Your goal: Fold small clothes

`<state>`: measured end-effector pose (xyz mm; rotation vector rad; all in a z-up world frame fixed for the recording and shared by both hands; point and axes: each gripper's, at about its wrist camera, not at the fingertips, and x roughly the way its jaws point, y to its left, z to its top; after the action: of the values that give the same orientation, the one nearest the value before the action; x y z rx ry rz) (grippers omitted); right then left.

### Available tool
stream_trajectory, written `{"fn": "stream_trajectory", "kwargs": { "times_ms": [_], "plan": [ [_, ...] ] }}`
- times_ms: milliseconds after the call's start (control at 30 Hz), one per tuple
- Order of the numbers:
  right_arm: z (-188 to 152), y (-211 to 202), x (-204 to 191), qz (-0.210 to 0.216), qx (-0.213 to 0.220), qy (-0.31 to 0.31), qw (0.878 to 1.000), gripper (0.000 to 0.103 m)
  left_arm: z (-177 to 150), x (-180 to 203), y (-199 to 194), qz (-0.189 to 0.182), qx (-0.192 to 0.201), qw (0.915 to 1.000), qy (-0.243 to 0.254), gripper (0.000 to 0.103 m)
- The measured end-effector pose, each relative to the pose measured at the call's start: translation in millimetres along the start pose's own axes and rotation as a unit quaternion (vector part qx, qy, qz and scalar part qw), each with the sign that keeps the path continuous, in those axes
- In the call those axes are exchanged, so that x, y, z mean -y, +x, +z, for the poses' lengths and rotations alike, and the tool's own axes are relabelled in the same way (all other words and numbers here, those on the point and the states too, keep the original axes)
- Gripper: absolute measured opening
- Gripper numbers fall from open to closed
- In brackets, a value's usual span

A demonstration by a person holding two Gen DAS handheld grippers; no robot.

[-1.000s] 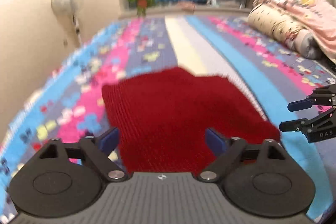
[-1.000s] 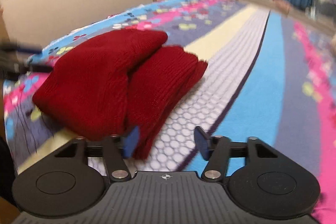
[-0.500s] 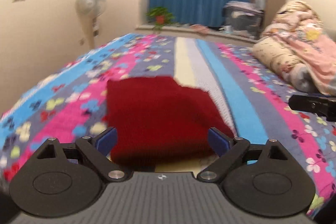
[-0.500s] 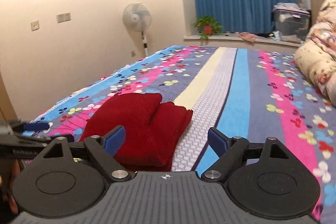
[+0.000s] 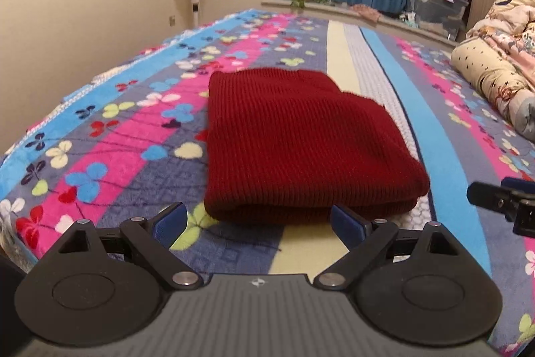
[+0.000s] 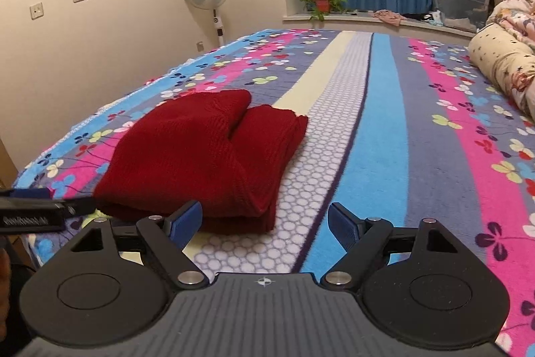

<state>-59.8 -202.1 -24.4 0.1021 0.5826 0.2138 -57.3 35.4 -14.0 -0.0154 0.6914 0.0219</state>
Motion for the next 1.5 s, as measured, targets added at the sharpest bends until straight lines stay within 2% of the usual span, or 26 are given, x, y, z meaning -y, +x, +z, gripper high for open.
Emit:
{"fn": "stream_trajectory", "kwargs": {
  "times_ms": [400,1500],
  "plan": [
    [-3,5,-31,0.016,-0.001,-0.07,0.997,0.084,-1,-6,13,0.004,-0.016,0.9999,0.001,0.095],
    [-7,13,-37,0.018,-0.019,-0.075,0.997,0.086,-1,-8,18,0.016,-0.03,0.9994,-0.006,0.096]
  ]
}}
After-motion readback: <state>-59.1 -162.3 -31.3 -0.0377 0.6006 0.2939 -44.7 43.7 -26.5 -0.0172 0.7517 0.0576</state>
